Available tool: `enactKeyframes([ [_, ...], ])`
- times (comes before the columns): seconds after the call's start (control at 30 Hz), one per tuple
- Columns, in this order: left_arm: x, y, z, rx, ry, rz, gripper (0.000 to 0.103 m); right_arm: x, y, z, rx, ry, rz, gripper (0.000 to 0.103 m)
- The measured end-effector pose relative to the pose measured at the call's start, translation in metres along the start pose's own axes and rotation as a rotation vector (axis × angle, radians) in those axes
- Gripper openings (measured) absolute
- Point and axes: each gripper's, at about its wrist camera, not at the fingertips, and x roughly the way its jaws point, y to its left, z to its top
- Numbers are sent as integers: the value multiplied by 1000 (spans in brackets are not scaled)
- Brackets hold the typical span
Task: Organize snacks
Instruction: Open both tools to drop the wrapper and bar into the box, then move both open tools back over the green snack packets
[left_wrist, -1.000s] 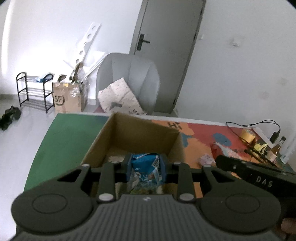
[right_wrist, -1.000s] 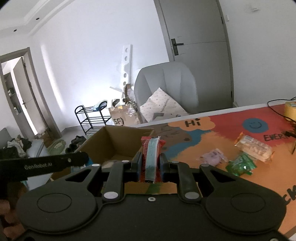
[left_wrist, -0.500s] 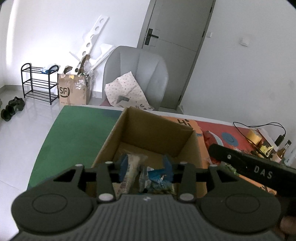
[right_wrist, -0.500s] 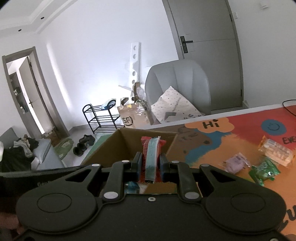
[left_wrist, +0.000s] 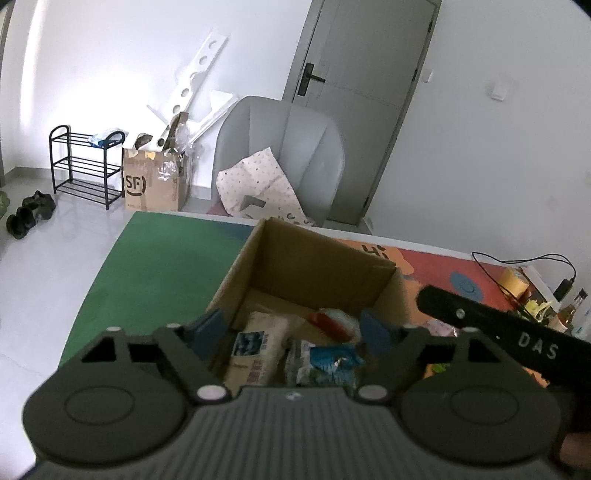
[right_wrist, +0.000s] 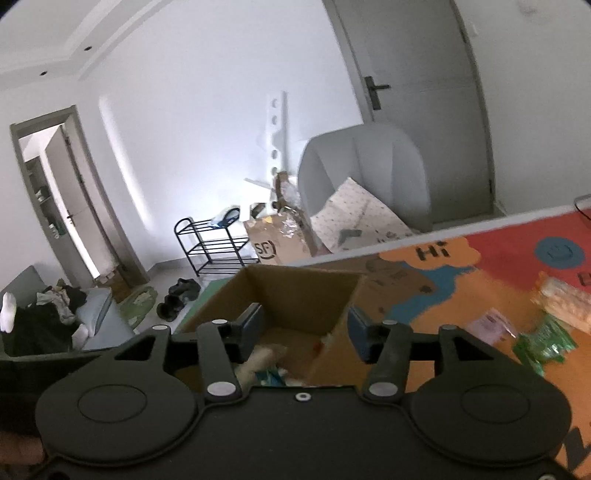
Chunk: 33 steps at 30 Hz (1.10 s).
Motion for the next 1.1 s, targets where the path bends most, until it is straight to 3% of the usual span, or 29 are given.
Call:
enactKeyframes([
  [0.23, 4, -16, -3, 13, 15, -12, 92, -17, -25, -9, 42, 24, -67, 64],
  [0.43, 5, -33, -8, 35, 24, -25, 93, -33, -42, -15, 58, 27, -103, 68],
  [1.1, 9, -93, -19, 105, 25, -93, 98, -73, -95, -23, 113, -14, -193, 96],
])
